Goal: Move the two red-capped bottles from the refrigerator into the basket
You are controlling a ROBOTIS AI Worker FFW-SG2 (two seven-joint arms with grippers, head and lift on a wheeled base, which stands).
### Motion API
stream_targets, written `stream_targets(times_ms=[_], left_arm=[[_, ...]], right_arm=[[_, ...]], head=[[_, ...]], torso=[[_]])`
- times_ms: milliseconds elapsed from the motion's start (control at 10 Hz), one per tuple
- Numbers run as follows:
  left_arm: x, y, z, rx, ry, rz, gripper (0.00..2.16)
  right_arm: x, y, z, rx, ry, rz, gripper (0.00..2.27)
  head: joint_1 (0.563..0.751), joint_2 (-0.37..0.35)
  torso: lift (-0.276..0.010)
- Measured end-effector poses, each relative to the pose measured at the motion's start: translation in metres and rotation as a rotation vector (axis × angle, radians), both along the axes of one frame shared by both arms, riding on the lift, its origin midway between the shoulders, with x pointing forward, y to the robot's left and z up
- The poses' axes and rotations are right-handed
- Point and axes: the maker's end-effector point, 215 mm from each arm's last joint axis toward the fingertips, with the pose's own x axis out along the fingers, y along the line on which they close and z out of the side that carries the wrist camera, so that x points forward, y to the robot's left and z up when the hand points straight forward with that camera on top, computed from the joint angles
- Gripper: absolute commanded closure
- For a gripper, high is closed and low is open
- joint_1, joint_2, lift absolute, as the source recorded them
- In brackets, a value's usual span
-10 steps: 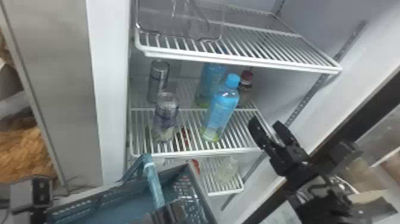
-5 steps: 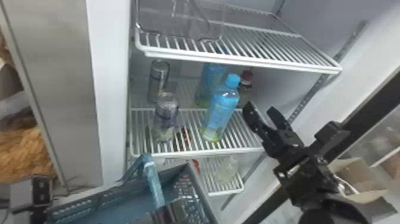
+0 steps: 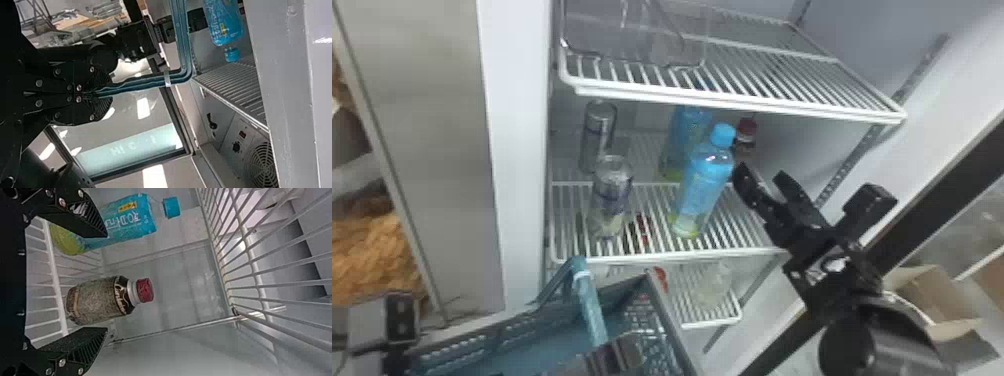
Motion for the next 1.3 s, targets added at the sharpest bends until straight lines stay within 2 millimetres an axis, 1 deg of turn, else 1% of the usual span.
stream_targets(times_ms=[200,400,700,1100,1300], left_arm=[[0.001,0.001,0.0,0.002,-0.002,0.001,1.2],[0.003,0.002,0.001,0.003,-0.008,0.002,1.2],[0.004,0.003,0.001,0.001,-0.008,0.003,1.2],[0.003,0.001,0.0,0.0,-0.003,0.0,1.2],[0.004,0.002,0.0,-0.001,-0.003,0.002,1.2]], right_arm=[[0.018,0.001,-0.003,0.012,0.009,0.007,0.18],[0.03,0.001,-0.004,0.018,0.011,0.01,0.18],[0.043,-0.003,-0.011,0.018,0.031,0.003,0.18],[0.058,-0.011,-0.015,0.005,0.051,-0.012,0.18],[0.065,-0.013,-0.02,0.006,0.068,-0.015,0.18]], head=[[0.695,-0.35],[0.695,-0.35],[0.695,-0.35],[0.695,-0.35],[0.695,-0.35]], torso=[[0.0],[0.0],[0.0],[0.0],[0.0]])
